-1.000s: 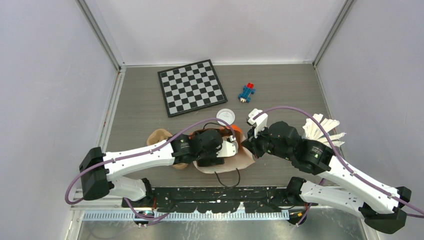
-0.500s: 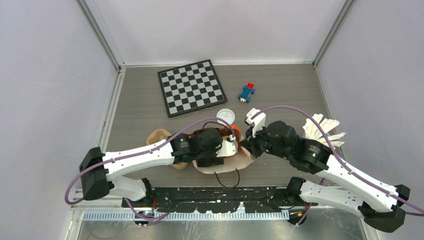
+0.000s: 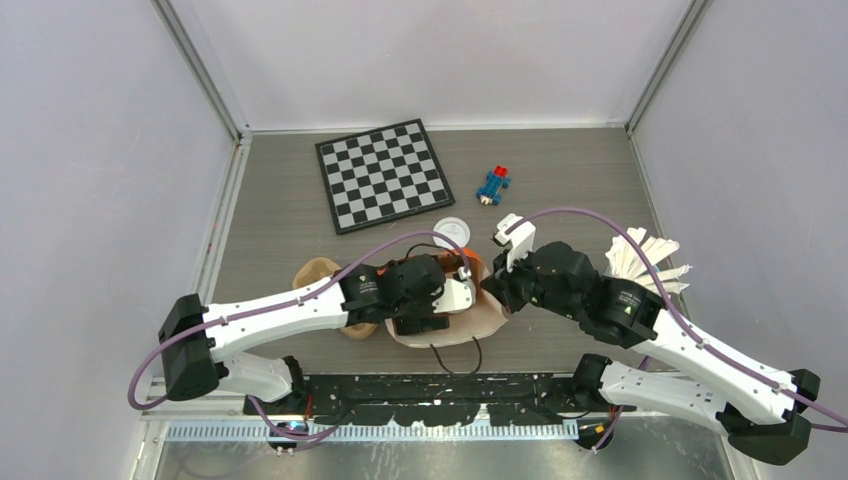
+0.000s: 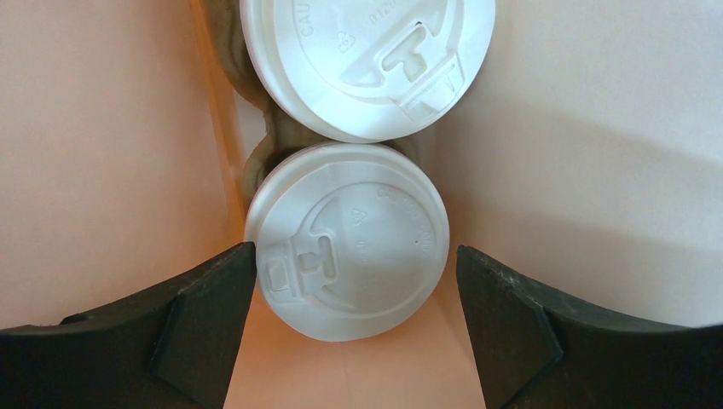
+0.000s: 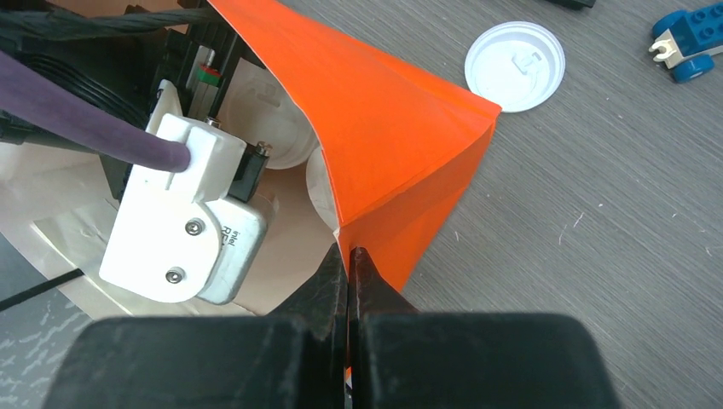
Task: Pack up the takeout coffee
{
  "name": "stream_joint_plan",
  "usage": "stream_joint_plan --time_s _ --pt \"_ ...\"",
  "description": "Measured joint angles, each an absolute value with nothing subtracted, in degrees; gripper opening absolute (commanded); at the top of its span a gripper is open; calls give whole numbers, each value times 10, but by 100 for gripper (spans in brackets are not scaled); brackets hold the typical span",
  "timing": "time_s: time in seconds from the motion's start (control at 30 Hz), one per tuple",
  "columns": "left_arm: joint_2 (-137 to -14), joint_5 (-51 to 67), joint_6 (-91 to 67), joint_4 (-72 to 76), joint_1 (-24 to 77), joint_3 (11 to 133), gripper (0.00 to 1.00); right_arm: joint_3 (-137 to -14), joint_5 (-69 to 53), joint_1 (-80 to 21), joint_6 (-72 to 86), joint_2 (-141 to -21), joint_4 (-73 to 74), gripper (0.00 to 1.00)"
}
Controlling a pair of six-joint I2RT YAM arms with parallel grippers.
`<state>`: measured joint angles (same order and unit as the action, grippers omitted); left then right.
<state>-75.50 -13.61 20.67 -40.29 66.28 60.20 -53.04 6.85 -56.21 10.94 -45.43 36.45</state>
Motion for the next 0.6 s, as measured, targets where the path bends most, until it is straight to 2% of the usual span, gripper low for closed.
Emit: stream_joint_plan --time_s 0.6 --pt "-748 -117 170 -424 663 635 89 -544 80 -560 150 -478 363 0"
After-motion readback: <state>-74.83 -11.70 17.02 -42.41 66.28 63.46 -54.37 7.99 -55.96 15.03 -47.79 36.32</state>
